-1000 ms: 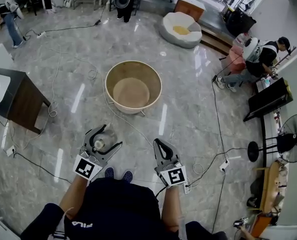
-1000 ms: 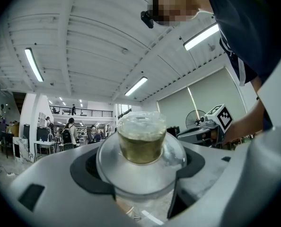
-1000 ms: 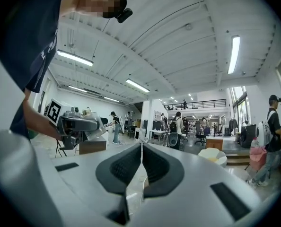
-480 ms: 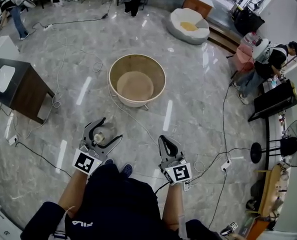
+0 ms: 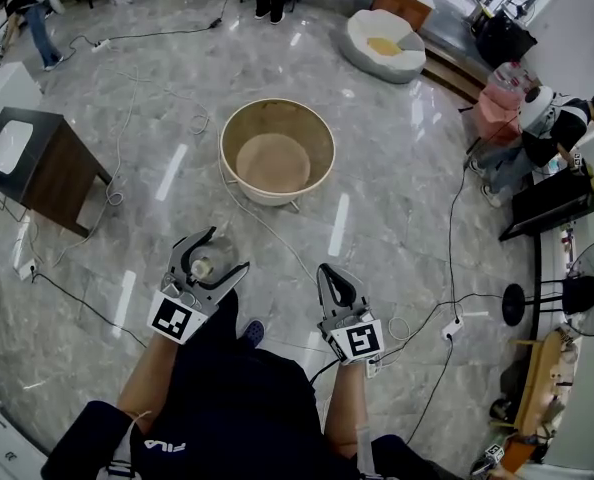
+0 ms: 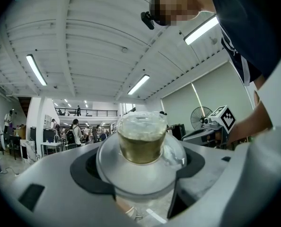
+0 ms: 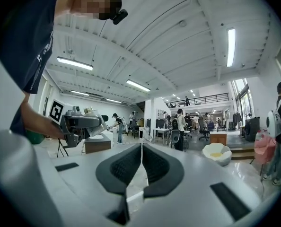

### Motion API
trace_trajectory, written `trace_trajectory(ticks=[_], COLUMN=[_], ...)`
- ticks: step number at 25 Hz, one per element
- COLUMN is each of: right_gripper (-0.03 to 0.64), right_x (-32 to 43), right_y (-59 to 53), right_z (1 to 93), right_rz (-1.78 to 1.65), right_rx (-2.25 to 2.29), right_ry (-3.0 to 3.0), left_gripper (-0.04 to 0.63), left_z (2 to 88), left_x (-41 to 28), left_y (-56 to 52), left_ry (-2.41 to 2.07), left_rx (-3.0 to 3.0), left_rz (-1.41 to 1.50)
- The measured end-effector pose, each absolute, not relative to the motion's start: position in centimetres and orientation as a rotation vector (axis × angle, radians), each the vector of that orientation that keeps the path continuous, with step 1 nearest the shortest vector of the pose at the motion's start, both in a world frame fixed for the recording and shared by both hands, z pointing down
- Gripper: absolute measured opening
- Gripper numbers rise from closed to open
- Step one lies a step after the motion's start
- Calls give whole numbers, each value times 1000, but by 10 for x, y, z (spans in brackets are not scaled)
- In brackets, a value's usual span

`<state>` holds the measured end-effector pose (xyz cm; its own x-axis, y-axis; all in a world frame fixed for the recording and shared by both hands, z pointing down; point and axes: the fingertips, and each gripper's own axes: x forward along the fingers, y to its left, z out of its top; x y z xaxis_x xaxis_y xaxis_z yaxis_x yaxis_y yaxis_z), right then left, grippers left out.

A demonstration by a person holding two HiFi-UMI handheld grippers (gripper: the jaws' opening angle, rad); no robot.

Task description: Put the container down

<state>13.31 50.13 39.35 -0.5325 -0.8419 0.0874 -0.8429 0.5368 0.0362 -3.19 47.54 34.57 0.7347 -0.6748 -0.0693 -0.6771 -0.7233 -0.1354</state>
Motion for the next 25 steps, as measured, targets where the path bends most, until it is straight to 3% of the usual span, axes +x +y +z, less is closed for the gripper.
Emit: trace_trajectory(ticks=[25], right_gripper=[31], right_x=[117], right_y=[370], right_z=[408], right_rz=[41], right_rx=[1477], right_ry=[-2592], left_gripper=[359], left_z=[367], left_x=[-42], left_y=[332], left_ry=[1054], left_rx=[-2817], left_rz=[14])
